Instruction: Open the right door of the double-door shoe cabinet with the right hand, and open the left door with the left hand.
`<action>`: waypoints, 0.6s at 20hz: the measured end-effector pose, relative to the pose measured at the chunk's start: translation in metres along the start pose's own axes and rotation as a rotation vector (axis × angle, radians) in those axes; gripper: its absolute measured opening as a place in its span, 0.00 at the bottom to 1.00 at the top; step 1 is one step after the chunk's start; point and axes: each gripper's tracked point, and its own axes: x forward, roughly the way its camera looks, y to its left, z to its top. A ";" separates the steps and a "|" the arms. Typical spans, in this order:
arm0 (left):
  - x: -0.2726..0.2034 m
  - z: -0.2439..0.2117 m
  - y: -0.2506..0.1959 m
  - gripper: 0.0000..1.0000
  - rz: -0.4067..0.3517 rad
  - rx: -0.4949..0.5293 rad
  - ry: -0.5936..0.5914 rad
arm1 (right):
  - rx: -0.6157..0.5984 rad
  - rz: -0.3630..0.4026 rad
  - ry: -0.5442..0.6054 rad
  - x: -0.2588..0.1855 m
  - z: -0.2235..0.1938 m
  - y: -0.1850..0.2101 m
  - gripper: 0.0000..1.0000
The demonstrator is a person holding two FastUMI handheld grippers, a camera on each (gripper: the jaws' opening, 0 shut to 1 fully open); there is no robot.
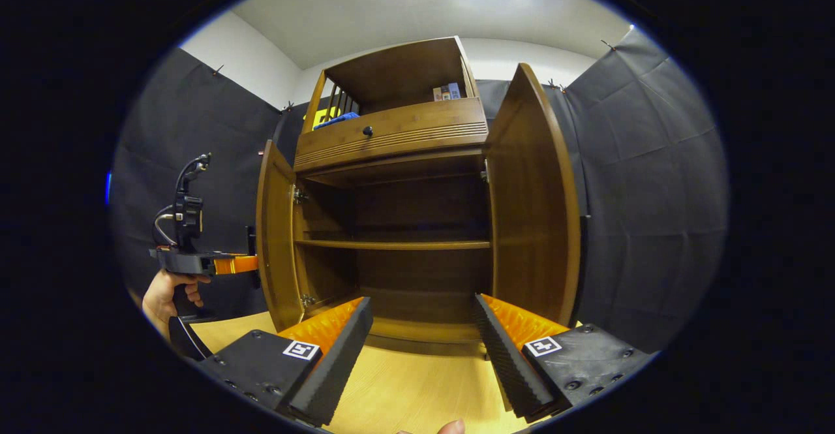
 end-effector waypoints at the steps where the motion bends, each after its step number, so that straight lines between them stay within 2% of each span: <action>1: -0.004 0.000 0.010 0.15 0.013 0.001 -0.003 | 0.001 0.002 0.002 0.003 -0.001 0.003 0.98; 7: -0.019 0.007 0.060 0.08 0.062 -0.012 -0.023 | 0.004 -0.029 0.025 0.019 -0.011 0.007 0.98; 12: -0.030 0.015 0.095 0.08 0.091 -0.001 -0.036 | 0.041 -0.038 0.028 0.025 -0.010 0.015 0.98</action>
